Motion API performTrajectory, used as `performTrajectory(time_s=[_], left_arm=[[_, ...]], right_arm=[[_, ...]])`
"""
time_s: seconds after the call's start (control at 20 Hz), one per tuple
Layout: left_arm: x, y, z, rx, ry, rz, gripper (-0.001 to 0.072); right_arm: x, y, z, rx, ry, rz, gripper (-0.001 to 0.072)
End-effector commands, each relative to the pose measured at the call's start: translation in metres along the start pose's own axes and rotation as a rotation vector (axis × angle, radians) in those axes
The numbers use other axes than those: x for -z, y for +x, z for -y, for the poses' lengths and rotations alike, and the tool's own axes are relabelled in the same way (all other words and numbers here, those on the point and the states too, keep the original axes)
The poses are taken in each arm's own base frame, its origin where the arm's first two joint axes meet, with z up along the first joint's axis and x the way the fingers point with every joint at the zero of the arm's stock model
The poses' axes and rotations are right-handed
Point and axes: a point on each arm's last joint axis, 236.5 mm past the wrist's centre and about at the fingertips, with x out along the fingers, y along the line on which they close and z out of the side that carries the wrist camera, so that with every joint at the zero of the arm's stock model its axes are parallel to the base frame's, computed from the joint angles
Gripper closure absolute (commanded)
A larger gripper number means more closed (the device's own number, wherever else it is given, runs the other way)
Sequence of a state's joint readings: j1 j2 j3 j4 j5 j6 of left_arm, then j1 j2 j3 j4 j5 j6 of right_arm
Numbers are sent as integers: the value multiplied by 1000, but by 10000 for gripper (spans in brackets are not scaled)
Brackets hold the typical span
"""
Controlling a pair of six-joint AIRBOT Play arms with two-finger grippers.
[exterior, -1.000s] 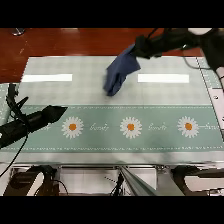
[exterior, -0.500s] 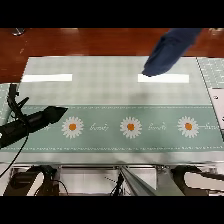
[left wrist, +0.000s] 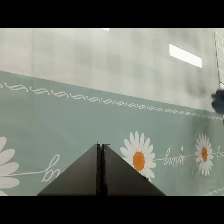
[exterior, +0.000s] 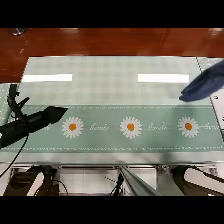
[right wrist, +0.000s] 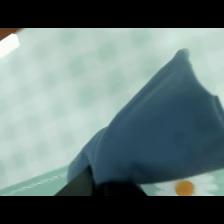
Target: Fold the shirts.
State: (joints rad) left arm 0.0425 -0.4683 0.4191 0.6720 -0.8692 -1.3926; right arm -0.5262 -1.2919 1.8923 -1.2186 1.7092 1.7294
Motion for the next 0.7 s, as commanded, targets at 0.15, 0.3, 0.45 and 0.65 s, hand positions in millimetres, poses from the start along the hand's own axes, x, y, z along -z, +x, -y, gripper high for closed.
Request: performTrajectory(time_s=[0.15, 0.3, 0.45, 0.65], left_arm=[[-16, -1, -3, -13, 5, 70, 683], [-24, -1, -4, -18, 5, 101, 683], [-24, -1, -4, -19, 5, 103, 683], [-44, -5, -7, -33, 6, 185, 684]], right_arm=[[96, -26, 138, 344, 273, -122, 683], [149, -45, 184, 498, 438, -128, 682], [204, -60, 216, 671, 558, -156, 543], [218, -69, 239, 795, 577, -150, 85]])
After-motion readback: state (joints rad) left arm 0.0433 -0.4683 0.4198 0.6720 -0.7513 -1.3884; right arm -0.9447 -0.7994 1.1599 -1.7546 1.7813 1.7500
